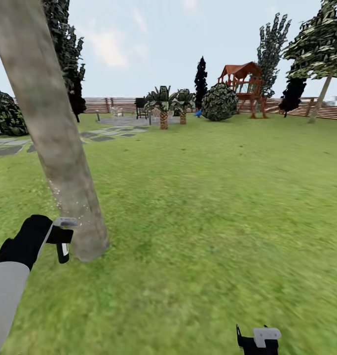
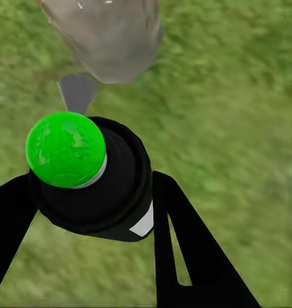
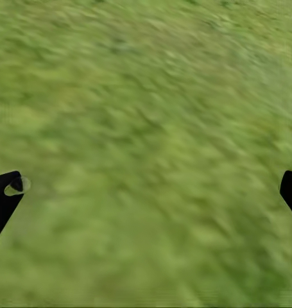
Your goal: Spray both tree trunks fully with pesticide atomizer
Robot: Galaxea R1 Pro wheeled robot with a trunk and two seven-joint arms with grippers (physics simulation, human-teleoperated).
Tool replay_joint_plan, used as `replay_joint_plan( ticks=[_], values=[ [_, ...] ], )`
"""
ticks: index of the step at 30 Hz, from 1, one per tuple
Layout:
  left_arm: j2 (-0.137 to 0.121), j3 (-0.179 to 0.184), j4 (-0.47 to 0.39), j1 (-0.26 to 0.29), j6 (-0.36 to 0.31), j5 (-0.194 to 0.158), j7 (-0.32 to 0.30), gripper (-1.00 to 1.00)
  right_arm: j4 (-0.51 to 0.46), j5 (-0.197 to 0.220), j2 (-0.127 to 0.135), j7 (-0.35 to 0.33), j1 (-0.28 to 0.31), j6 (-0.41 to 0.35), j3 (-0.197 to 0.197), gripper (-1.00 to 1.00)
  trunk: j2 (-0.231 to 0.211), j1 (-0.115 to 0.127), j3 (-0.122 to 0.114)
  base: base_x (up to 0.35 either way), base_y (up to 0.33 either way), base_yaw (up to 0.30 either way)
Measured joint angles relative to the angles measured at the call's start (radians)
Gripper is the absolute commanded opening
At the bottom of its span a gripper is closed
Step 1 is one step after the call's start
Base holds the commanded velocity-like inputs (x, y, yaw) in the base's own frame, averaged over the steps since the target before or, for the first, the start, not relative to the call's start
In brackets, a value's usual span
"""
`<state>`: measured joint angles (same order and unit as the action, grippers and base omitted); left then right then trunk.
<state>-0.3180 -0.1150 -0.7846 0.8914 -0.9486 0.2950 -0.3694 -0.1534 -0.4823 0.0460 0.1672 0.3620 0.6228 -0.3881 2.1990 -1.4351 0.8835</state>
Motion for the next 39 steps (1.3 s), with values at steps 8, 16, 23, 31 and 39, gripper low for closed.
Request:
replay_joint_plan(
  ticks=[8,16,23,31,39],
  values=[
    [-0.013,0.003,-0.005,0.072,-0.062,0.006,0.006,-1.0,0.0,0.001,0.001,0.0,0.0,0.0,0.0,1.0,0.0,0.0,0.0,0.251,-0.043,0.082],
    [-0.035,0.001,-0.003,0.091,-0.063,0.09,0.008,-1.0,0.0,0.001,0.0,0.0,0.0,0.0,0.0,1.0,0.0,0.0,0.0,0.008,0.0,0.07],
    [-0.034,0.006,-0.004,0.087,-0.065,0.096,0.006,-1.0,0.0,0.001,0.0,0.0,0.0,0.0,0.0,1.0,0.0,0.0,0.0,0.0,-0.12,0.187],
    [-0.033,0.005,-0.004,0.084,-0.066,0.095,0.006,-1.0,0.0,0.001,0.0,0.0,0.0,0.0,0.0,1.0,0.0,0.0,0.0,0.094,-0.243,0.004],
    [-0.034,0.002,-0.004,0.079,-0.064,0.096,0.006,-1.0,0.0,0.0,0.0,0.0,0.0,0.0,0.0,1.0,0.0,0.0,0.0,0.235,-0.178,0.0]
  ],
)
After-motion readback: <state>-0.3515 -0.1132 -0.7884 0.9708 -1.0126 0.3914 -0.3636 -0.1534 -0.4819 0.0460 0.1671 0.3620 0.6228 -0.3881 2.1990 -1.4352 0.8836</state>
